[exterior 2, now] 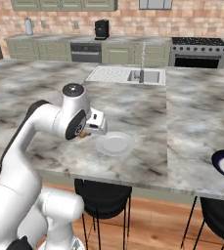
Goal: Transport the fish and mushroom to the fridge. Place the fish on the rack containing meat and place the mushroom on the rack containing the vegetable, ensuring meats and vegetables are on different racks.
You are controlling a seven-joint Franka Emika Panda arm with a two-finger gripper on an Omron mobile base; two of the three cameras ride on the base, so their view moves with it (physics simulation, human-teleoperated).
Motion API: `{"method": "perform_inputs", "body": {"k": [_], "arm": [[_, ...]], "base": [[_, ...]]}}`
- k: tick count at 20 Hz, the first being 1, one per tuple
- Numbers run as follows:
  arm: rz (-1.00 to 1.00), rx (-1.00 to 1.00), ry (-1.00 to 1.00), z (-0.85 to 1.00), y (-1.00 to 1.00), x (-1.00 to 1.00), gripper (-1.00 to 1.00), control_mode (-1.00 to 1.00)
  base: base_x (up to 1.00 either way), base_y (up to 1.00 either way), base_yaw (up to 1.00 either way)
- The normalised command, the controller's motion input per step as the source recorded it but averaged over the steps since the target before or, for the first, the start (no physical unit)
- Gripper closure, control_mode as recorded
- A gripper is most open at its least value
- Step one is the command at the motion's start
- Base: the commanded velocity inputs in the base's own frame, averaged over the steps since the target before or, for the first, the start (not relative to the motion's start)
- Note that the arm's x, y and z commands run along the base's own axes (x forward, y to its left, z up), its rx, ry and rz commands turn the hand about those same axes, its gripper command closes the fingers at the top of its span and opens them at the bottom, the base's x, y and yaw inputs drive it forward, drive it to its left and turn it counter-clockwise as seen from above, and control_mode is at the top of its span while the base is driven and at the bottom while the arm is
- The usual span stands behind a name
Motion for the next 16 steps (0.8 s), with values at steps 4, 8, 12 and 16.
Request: {"method": "perform_inputs", "body": {"k": [4, 8, 12, 16], "arm": [[0.00, 0.00, -0.15, 0.34, 0.22, -0.88, 1.00, -1.00], [0.00, 0.00, -0.16, 0.45, 0.14, -0.92, 1.00, -1.00], [0.00, 0.00, -0.07, 0.73, 0.00, -0.83, 1.00, -1.00], [0.00, 0.02, -0.01, 0.63, 0.00, -0.64, 1.00, 1.00]], "base": [[0.00, 0.00, 0.00], [0.00, 0.00, 0.00], [0.00, 0.00, 0.00], [-0.20, 0.00, 0.00]]}}
